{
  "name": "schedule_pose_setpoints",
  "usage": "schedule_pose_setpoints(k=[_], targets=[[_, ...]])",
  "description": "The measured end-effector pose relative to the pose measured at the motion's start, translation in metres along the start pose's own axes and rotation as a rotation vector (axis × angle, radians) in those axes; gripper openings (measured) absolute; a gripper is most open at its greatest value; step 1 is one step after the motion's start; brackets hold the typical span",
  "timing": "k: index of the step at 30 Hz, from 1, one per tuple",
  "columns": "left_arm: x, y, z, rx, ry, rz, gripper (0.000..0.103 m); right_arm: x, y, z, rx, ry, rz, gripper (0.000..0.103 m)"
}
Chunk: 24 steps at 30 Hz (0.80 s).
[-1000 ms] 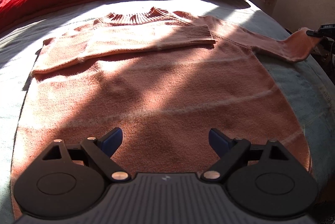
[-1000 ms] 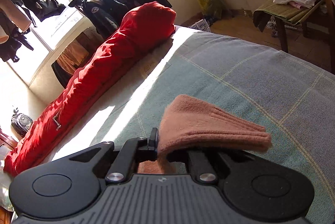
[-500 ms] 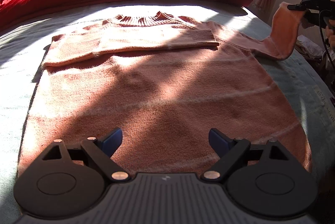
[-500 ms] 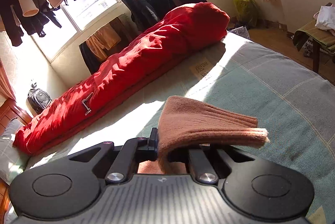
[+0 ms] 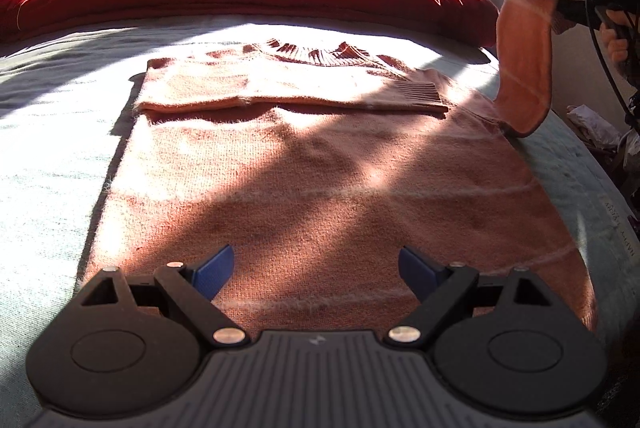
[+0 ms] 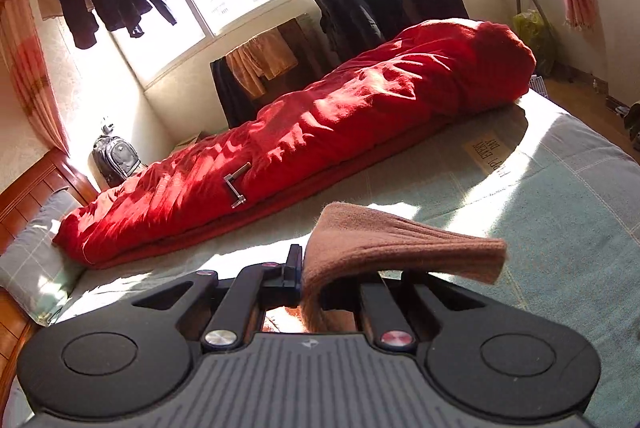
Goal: Fold clothes
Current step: 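Lift the gripped cuff up off the bed with the right gripper, then carry the sleeve with the right gripper across the sweater body toward the collar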
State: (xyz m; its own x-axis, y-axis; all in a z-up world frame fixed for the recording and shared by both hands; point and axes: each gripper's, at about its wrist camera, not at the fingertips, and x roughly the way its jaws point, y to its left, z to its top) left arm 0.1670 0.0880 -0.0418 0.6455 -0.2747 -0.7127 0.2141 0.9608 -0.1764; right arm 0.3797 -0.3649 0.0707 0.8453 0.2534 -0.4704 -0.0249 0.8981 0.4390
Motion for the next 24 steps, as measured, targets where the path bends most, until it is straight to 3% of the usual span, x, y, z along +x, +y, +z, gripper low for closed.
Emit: schedule_pose_setpoints(k=[14, 24], targets=[[-0.014, 0.022, -0.009, -0.055, -0.037, 0.019, 0.089, 0.045, 0.089, -0.004, -0.123, 0.051, 0.087, 0.008], [-0.021, 0.034, -0.014, -0.085, -0.046, 0.036, 0.089, 0.075, 0.156, -0.027, -0.265, 0.107, 0.149, 0.008]])
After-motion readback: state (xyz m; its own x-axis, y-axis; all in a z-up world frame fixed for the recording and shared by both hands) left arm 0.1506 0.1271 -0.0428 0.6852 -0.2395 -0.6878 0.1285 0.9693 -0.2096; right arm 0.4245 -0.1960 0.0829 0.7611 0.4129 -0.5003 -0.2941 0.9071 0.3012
